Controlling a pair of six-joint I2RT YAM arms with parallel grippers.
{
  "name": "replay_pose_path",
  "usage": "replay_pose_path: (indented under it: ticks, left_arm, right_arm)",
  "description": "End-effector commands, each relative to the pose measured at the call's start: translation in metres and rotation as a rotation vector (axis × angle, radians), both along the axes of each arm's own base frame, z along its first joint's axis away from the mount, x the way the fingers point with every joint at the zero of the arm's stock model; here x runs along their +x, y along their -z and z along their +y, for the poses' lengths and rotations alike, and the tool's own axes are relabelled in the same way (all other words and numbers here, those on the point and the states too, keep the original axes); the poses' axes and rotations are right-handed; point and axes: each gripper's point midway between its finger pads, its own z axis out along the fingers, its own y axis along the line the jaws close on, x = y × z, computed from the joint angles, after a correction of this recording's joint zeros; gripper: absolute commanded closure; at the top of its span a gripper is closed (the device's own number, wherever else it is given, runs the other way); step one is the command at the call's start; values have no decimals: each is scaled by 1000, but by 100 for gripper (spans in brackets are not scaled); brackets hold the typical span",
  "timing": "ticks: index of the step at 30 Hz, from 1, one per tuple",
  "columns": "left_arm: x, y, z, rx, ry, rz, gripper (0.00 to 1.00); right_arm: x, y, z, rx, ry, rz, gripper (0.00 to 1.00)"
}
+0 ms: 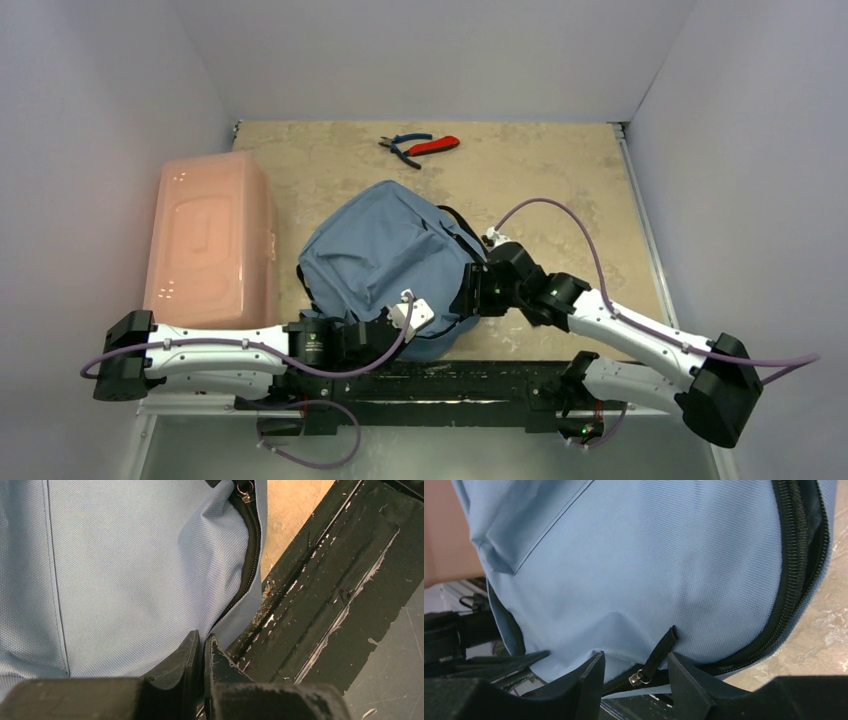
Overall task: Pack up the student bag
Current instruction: Zip the student bag at the center of the board.
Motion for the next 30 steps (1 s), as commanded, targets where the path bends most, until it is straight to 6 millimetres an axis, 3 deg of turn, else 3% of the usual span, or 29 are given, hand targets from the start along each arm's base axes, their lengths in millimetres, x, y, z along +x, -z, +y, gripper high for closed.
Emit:
replay_pose_path:
  ticks: [1,14,20,21,23,30]
  left_arm:
    - [-9,-12,-15,-71,30,39,100]
    - [-10,-14,-18,-73,38,42,100]
    - [-11,-12,-17,-71,34,50,100]
    - [-11,-11,-16,-71,32,52,100]
    - [-12,-10,-15,-73,29,57,100]
    - [-10,-7,-7,-62,5,60,100]
  right_arm:
    - [13,4,-8,-43,122,-13,50]
    - [14,34,-3,-195,199,-62,58]
    - [17,52,-19,-360,326,-130,75]
    - [18,52,-18,-365,333,-144,82]
    - [24,44,-15,-355,344,-184,100]
    - [54,-17,-43,-315,523,-395,100]
